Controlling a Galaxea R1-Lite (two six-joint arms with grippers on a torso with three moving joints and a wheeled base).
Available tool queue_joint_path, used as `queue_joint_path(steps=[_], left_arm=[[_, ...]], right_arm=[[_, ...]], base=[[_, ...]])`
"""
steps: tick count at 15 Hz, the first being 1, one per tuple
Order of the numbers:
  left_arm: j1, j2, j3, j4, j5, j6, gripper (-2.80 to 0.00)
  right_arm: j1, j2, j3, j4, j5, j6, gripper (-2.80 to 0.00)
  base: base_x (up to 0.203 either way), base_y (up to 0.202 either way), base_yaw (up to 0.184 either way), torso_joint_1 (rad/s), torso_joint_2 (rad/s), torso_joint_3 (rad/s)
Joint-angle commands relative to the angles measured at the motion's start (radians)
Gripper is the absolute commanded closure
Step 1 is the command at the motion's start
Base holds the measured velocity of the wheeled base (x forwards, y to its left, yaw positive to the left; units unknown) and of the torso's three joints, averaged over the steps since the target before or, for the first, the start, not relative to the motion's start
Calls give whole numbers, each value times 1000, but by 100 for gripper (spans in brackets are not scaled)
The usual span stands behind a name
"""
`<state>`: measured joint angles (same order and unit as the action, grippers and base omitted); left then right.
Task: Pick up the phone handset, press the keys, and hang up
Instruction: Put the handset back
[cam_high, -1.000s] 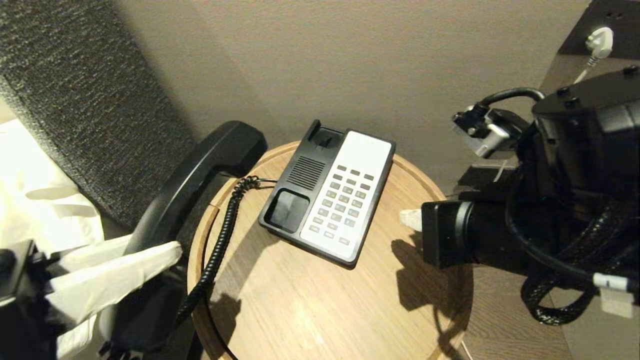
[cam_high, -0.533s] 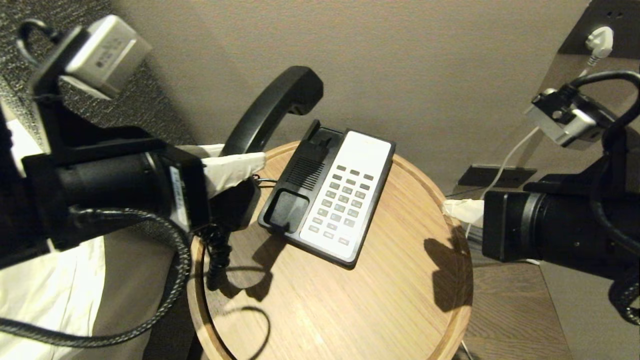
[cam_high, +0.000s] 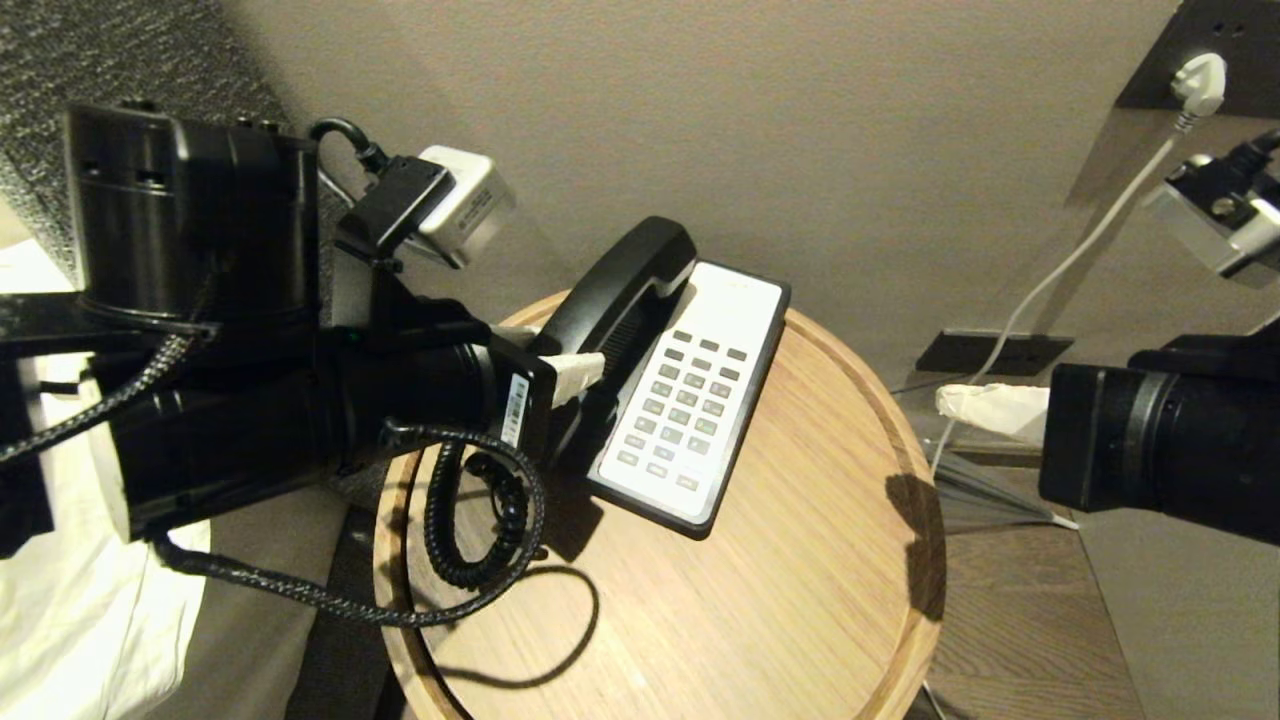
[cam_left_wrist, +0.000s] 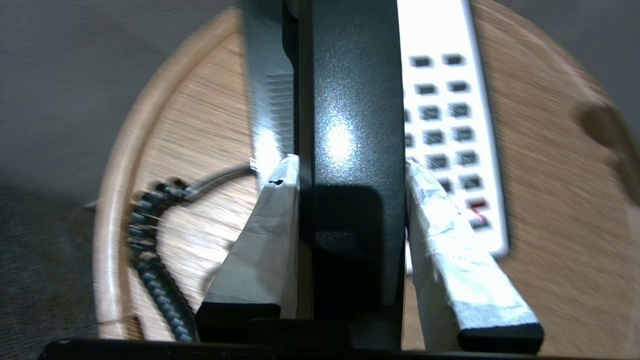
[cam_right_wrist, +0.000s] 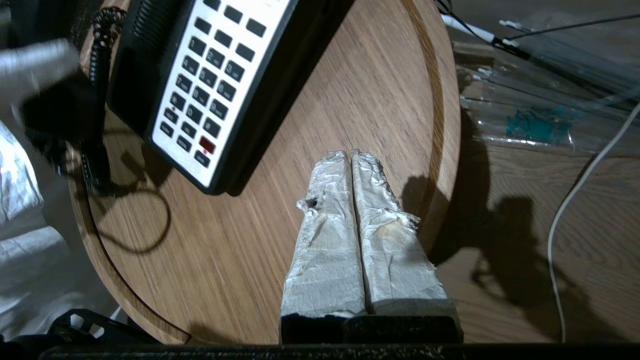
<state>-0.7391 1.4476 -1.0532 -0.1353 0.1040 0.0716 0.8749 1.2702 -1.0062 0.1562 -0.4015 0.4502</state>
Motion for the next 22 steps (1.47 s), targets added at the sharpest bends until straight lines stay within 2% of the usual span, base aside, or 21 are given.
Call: queue_joint_path(steps=[1,22], left_arm=[[19,40,-50,-1,30,-1,0],[14,131,-46,13,56,-3,0]], right_arm=[[-5,-23,20,0,-2,2,0],[-11,-45,46,-1,4,4,0]], base=[[0,0,0,0,0,0],[0,0,0,0,0,0]])
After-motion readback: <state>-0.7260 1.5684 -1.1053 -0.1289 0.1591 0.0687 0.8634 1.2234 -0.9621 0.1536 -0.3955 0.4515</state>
